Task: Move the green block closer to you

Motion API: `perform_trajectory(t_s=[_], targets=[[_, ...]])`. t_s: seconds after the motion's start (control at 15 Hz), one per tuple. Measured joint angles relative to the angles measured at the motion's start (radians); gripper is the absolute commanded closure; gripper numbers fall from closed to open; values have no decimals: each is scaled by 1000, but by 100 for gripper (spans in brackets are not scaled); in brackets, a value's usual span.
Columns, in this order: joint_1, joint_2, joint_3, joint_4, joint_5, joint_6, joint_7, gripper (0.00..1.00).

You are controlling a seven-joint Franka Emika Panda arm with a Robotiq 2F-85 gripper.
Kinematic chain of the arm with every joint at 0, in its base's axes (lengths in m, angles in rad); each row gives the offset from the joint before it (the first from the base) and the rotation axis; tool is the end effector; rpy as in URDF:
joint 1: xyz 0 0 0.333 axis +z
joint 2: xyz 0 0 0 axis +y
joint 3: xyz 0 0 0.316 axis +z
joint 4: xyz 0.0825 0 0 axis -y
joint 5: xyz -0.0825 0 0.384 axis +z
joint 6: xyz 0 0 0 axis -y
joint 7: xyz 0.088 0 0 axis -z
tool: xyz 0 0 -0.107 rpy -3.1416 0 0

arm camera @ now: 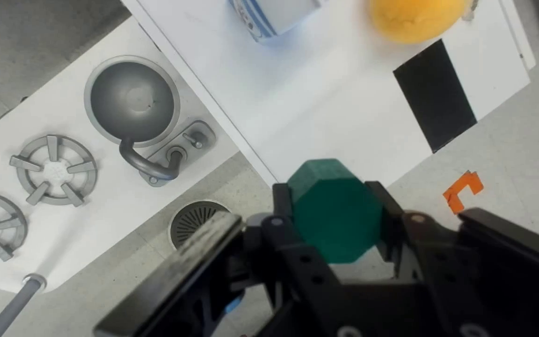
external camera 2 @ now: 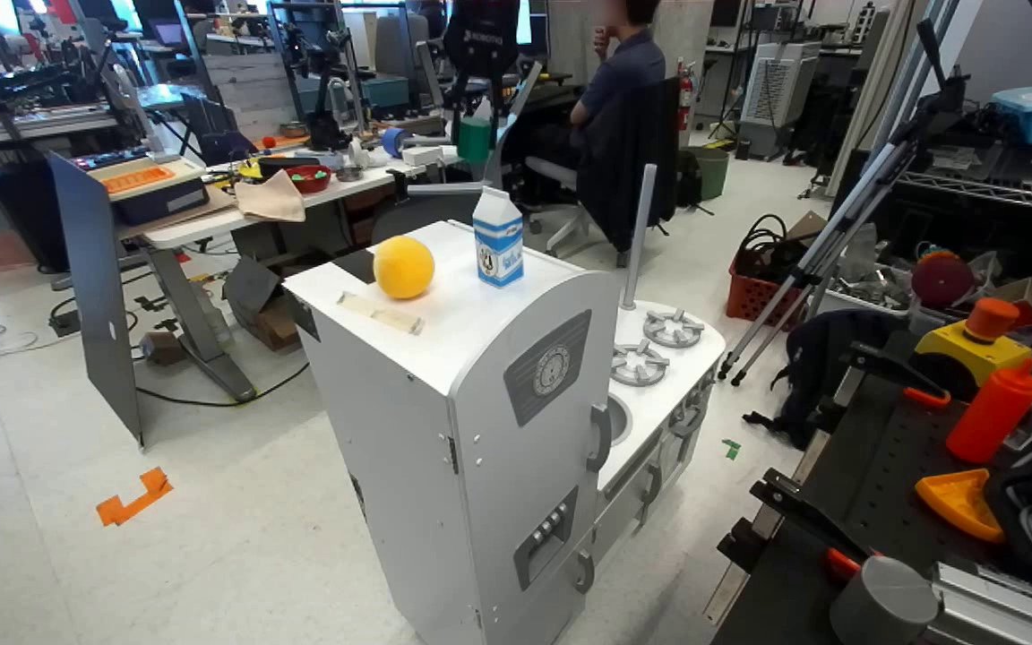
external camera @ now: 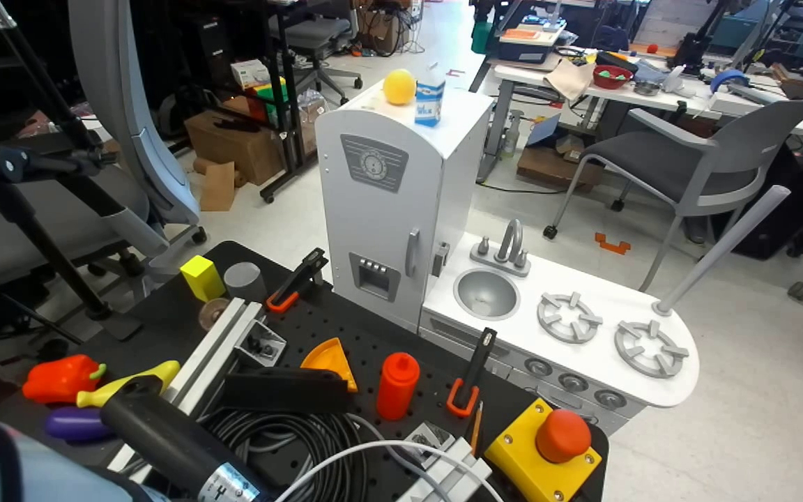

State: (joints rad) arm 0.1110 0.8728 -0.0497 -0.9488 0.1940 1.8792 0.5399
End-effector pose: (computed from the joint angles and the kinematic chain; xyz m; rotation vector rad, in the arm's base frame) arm 0.7783 0.0771 0.3570 -2.8845 0.7570 -0.0164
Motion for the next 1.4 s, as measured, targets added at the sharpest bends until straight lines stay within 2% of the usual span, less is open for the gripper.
perform_trajectory(t_s=[0.47,0.93,1.13,1.4], targets=[[69,-239,26,-326,-42,54,-72,83],[153,-400,78,-670,-81,164,-73,83],[160,-424,93,-754,-87,167,-73,83],[157,-426,93,-810,-90,191,-73,83]])
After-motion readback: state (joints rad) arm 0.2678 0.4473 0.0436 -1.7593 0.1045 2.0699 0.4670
